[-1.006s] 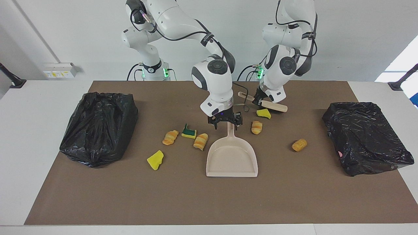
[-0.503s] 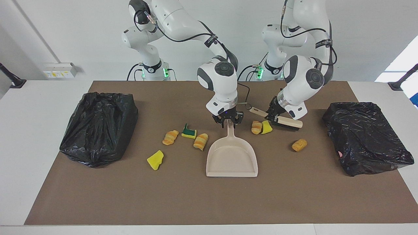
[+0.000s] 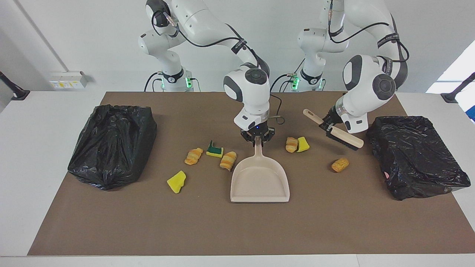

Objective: Sweep and dump trash in bin

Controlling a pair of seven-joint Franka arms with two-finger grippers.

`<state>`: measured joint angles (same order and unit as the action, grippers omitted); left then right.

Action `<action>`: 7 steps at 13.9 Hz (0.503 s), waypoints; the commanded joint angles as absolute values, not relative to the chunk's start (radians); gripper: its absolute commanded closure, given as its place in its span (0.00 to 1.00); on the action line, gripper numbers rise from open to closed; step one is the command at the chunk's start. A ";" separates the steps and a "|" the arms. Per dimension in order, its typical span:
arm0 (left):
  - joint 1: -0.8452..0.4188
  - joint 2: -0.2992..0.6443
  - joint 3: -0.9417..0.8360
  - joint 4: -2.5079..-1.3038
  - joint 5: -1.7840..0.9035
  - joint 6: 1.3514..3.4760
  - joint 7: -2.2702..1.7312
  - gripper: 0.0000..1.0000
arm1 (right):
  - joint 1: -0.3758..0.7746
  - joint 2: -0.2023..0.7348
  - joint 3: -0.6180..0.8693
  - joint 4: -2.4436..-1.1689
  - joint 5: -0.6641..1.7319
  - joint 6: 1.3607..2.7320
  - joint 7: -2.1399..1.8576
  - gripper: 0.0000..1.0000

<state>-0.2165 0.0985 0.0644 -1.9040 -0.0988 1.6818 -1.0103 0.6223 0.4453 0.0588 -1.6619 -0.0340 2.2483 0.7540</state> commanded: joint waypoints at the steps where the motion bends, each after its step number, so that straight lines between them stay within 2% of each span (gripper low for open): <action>1: -0.192 0.121 0.055 -1.881 -0.035 1.696 -0.821 1.00 | 0.591 0.367 0.064 -1.681 -0.040 2.159 0.621 1.00; 7: -0.134 0.114 0.055 -1.920 -0.026 1.749 -0.421 1.00 | 0.523 0.267 0.064 -1.681 -0.031 1.879 0.032 1.00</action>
